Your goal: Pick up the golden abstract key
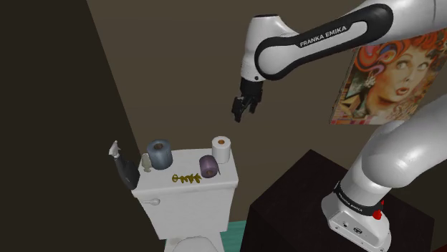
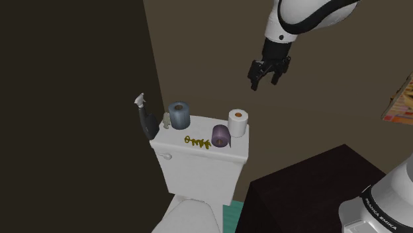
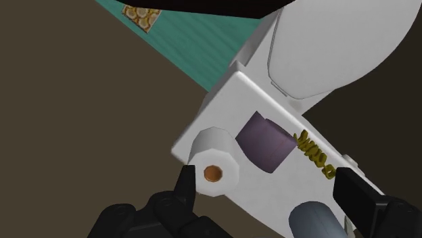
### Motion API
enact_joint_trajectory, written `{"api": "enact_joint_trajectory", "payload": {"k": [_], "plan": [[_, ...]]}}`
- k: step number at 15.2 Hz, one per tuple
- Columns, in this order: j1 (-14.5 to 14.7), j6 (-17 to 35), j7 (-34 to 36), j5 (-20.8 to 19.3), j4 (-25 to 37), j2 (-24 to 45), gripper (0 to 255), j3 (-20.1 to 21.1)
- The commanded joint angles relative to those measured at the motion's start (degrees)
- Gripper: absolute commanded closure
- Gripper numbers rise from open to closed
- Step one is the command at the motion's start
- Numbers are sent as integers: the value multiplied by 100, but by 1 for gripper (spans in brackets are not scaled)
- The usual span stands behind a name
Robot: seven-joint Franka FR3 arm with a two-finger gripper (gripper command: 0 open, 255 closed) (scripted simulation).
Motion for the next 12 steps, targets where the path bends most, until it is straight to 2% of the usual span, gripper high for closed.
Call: {"api": "enact_joint_trajectory", "payload": {"k": [1, 6, 12], "plan": [[12, 339, 169, -38, 46, 397, 0, 143], [32, 1031, 676, -321, 362, 1478, 0, 453], [165, 1646, 1433, -978, 989, 2867, 0, 625]]}}
